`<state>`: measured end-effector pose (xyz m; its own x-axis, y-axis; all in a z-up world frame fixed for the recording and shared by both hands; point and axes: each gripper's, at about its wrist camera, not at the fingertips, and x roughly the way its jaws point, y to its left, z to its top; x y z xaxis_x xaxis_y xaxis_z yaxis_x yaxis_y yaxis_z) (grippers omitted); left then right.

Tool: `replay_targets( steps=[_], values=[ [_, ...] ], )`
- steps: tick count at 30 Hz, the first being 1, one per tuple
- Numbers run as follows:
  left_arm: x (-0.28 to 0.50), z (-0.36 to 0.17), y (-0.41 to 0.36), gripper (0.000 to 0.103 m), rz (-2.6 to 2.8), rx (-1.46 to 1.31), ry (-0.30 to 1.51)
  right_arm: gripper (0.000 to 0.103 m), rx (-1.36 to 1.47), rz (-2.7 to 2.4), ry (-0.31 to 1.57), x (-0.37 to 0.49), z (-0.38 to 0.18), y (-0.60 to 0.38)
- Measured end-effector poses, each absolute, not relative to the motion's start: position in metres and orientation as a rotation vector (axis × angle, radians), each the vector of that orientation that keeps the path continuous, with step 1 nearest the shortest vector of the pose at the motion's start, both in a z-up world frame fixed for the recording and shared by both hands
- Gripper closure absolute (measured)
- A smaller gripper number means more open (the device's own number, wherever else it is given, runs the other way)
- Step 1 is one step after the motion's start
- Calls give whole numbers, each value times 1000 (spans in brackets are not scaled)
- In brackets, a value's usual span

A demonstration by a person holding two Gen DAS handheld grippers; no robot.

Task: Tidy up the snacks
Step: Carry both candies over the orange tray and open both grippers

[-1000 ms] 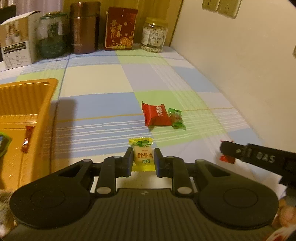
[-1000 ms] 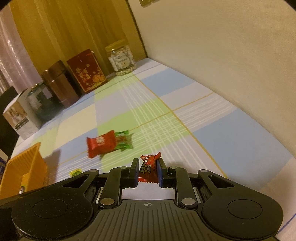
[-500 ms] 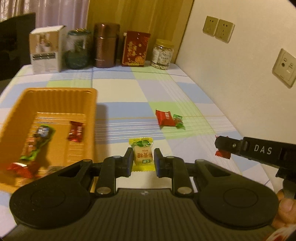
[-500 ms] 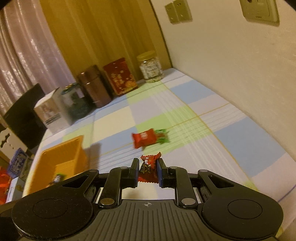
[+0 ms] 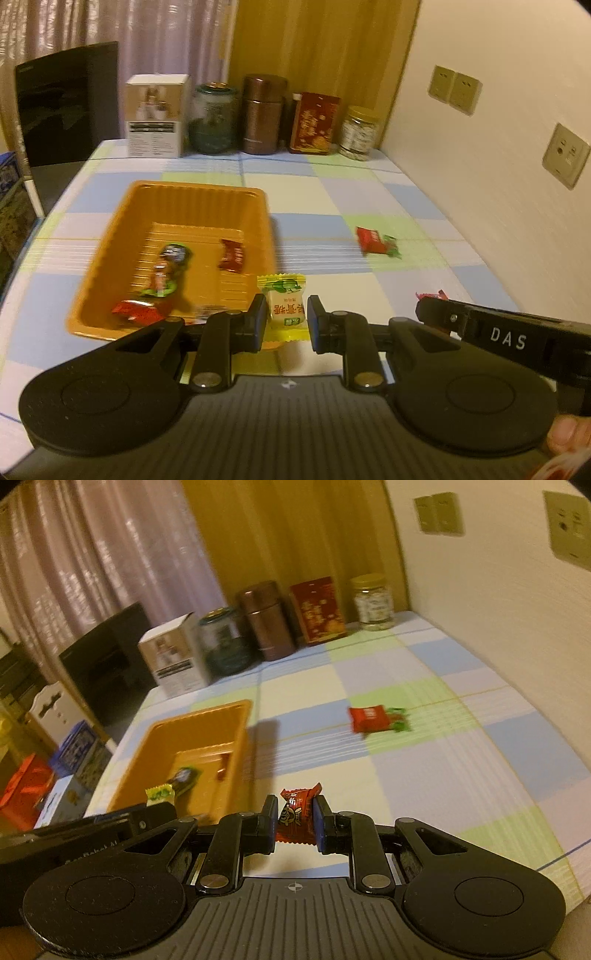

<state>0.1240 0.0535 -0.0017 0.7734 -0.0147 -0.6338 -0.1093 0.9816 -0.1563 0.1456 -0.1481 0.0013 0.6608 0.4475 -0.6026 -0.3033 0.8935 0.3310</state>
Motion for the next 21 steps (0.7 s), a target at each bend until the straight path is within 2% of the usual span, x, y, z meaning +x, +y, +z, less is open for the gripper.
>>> replay_targets(
  steps=[21],
  values=[
    [93,8,117,82,159,-245,666,83,117,554,737,132,7,-82]
  ],
)
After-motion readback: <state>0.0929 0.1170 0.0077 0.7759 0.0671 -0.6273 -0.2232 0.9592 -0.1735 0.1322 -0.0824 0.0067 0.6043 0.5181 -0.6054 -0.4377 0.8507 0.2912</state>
